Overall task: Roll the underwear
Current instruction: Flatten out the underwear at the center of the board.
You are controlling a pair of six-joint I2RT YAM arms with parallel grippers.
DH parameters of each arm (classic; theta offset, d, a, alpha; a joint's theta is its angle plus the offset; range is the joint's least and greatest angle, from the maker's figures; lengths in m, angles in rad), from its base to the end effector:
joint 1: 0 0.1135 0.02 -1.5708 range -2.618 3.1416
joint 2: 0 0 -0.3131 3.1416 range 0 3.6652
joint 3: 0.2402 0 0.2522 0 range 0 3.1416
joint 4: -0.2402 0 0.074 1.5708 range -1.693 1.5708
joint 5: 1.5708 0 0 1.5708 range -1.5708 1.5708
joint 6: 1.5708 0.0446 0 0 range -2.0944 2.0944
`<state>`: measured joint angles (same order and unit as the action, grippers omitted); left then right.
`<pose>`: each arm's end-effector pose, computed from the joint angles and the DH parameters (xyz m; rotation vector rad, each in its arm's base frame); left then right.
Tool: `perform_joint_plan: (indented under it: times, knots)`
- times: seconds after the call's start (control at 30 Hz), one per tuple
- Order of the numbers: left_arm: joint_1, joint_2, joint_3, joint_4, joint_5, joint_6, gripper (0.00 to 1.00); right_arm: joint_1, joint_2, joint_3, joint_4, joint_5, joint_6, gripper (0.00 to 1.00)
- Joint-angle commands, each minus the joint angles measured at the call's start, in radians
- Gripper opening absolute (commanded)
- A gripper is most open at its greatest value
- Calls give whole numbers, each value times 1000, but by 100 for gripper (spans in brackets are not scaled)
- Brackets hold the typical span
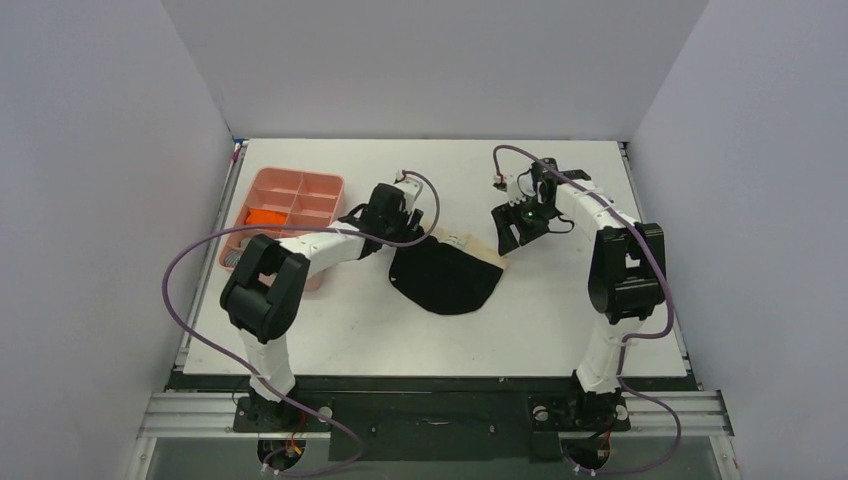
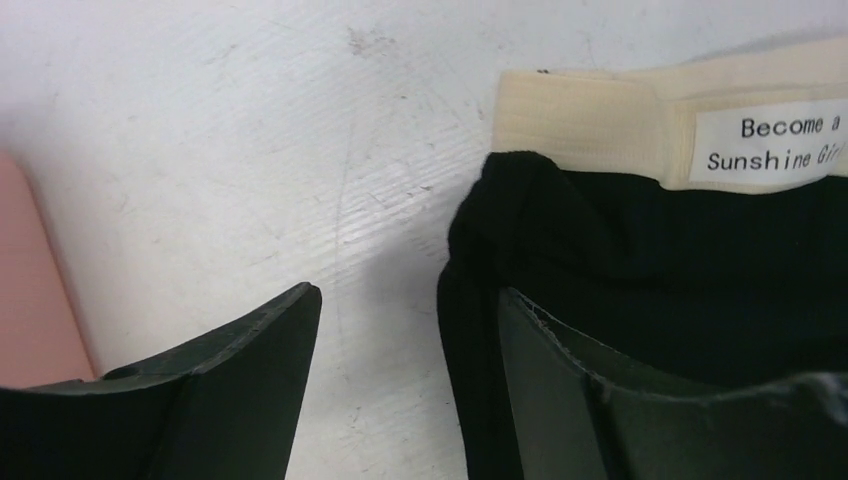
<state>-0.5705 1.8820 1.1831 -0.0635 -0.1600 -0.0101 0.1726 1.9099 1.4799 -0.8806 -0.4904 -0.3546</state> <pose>0.3635 -0.2248 0.2184 0.5657 2.2535 -0.1060 0.3914 0.0896 0.2517 -0.8086 2.6486 0.6568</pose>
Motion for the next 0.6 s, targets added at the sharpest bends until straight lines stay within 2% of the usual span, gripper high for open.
perform_joint_plan:
  times: [0.0, 0.1, 0.2, 0.33, 0.4, 0.47, 0.5, 0.53, 0.57]
  knots:
    - [61, -97, 10, 48, 66, -47, 71, -39, 17, -38, 42, -101, 125, 67]
    - [82, -91, 54, 43, 135, -55, 87, -39, 32, -54, 39, -135, 142, 70]
    - [95, -55, 107, 28, 209, -77, 91, -36, 61, -55, 39, -160, 151, 70]
    - [96, 41, 200, -9, 236, -121, 92, -34, 95, -51, 40, -205, 158, 67]
    - [97, 99, 252, -37, 257, -149, 92, -31, 111, -47, 41, -223, 161, 62]
    - [97, 158, 313, -61, 282, -175, 89, -28, 130, -41, 42, -236, 163, 50]
    - [98, 196, 325, -69, 298, -181, 85, -28, 138, -37, 41, -241, 163, 46]
    - [98, 211, 345, -85, 303, -196, 83, -28, 148, -35, 40, -250, 163, 38]
    - [98, 237, 351, -91, 318, -202, 76, -30, 152, -35, 39, -252, 162, 34]
